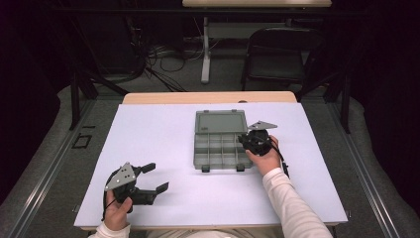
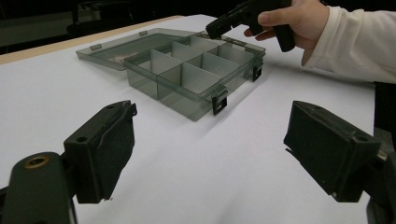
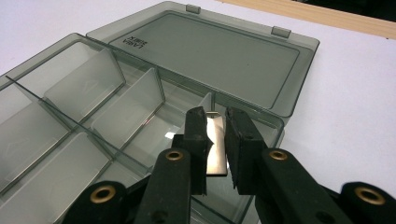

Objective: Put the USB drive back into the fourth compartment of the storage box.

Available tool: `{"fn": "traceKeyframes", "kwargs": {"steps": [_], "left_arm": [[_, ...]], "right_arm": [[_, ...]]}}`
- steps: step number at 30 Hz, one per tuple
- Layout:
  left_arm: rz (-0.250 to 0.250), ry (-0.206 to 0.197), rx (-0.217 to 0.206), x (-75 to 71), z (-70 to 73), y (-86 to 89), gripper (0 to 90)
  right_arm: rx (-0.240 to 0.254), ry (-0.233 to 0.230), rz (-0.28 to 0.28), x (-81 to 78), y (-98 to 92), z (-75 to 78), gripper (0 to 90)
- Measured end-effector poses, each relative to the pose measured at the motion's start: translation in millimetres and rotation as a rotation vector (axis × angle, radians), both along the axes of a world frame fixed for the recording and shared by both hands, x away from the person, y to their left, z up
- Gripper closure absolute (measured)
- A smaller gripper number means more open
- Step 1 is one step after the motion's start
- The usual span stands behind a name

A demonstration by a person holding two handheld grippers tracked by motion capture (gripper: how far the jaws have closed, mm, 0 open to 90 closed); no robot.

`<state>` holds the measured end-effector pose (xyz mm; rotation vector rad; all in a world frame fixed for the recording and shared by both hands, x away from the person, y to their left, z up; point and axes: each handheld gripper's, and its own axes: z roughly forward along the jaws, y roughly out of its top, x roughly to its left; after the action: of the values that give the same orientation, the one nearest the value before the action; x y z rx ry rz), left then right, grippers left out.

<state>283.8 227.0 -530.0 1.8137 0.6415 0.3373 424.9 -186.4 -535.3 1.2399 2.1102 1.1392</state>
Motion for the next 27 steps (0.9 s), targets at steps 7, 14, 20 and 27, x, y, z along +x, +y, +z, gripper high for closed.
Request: {"fn": "traceKeyframes", "kwargs": {"steps": [7, 14, 20, 27], "left_arm": [[0.003, 0.002, 0.005, 0.0, 0.3, 0.3, 15.6], [0.004, 0.002, 0.005, 0.0, 0.2, 0.3, 15.6], [0.010, 0.008, 0.004, 1.3, -0.4, 0.3, 15.6], [0.014, 0.013, -0.005, 3.0, -1.2, 1.1, 15.6]], "right_arm": [[-0.001, 0.000, -0.001, 0.0, 0.1, -0.4, 79.5], [-0.001, 0.005, -0.001, -0.3, 0.1, -0.4, 79.5], [0.013, 0.008, 0.004, -1.9, -0.7, 1.4, 76.7], [0.033, -0.006, 0.016, -8.1, 0.1, 7.8, 66.6]]}}
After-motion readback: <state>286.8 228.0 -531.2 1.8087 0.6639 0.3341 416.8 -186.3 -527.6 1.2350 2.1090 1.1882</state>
